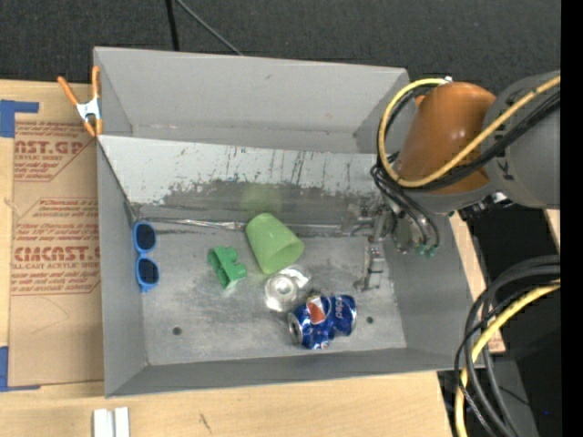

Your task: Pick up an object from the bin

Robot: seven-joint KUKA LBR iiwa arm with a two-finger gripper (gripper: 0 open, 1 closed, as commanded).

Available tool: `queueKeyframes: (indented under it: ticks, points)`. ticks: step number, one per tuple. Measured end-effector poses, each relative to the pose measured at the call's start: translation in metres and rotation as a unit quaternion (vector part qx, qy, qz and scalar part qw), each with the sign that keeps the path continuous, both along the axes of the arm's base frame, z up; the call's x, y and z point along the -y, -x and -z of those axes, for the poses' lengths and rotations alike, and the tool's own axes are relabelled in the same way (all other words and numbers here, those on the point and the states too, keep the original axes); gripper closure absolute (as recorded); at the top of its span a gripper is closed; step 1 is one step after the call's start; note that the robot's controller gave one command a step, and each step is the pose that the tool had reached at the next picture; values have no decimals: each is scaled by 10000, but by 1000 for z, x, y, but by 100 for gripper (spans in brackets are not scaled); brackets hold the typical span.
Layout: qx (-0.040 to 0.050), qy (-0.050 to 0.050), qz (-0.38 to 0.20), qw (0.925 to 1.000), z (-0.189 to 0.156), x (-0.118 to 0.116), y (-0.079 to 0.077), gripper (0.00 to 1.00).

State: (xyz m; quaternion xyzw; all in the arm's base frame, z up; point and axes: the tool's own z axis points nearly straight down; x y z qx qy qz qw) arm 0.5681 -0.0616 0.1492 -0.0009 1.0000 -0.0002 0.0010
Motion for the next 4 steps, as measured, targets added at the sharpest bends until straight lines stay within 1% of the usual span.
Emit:
queueKeyframes:
  ticks: [1,2,3,4]
  points:
    - [-34,-27,46,10000,83,-78,29,0]
    - [168,-12,79,9998,74,-62,77,0]
    - [18,-10,1392,9903,75,-78,82,0]
    - [-8,-4,1387,9903,76,-77,84,100]
